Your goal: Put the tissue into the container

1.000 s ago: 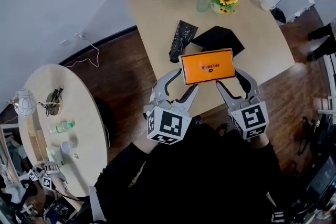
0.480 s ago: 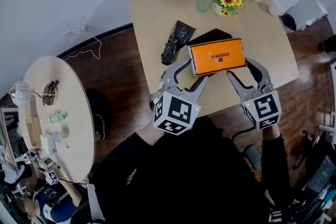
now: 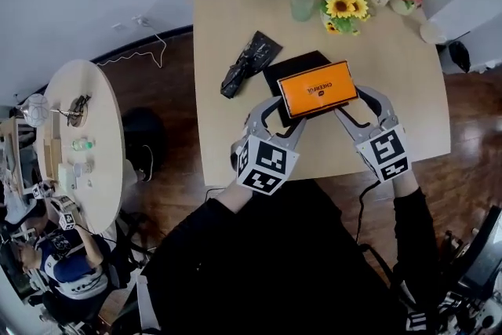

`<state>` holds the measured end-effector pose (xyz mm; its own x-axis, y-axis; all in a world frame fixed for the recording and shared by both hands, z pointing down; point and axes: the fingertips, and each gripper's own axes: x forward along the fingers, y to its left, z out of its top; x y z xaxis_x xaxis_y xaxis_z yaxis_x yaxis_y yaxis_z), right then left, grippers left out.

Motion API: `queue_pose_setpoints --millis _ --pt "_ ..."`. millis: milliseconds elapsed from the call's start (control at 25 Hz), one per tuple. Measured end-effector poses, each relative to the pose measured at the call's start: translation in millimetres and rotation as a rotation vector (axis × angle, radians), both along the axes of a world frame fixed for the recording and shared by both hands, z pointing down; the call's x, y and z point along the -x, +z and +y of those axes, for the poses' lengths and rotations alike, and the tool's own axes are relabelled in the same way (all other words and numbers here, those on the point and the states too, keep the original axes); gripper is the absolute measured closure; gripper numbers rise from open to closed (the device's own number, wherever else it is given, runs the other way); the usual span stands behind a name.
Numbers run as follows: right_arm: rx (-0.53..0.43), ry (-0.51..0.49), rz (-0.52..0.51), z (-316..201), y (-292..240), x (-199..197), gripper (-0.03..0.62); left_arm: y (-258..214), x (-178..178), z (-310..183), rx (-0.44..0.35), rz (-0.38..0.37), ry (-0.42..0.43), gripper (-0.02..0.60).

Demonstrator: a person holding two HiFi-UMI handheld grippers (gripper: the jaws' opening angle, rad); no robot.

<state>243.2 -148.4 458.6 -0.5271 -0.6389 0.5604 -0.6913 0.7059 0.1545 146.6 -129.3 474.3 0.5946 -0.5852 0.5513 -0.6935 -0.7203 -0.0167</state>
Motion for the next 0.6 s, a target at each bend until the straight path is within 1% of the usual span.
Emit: queue_pose_setpoints --millis 80,200,400,600 --pt "0.014 -0.036 -0.005 -7 11 -2 0.359 12 -2 -3 0.028 -0.018 -0.025 0.359" --pt "0.038 -0.063 -0.013 -13 30 -2 0.362 28 -2 -7 0.059 -0.043 -0.043 0.359" --pt "0.081 -0.072 -0.041 -16 54 2 0.362 47 2 -8 0.091 -0.072 -0.061 0.362" --pt "0.116 -0.074 -0.049 -15 69 0 0.364 60 0 -8 0.114 -0.085 -0.06 0.362"
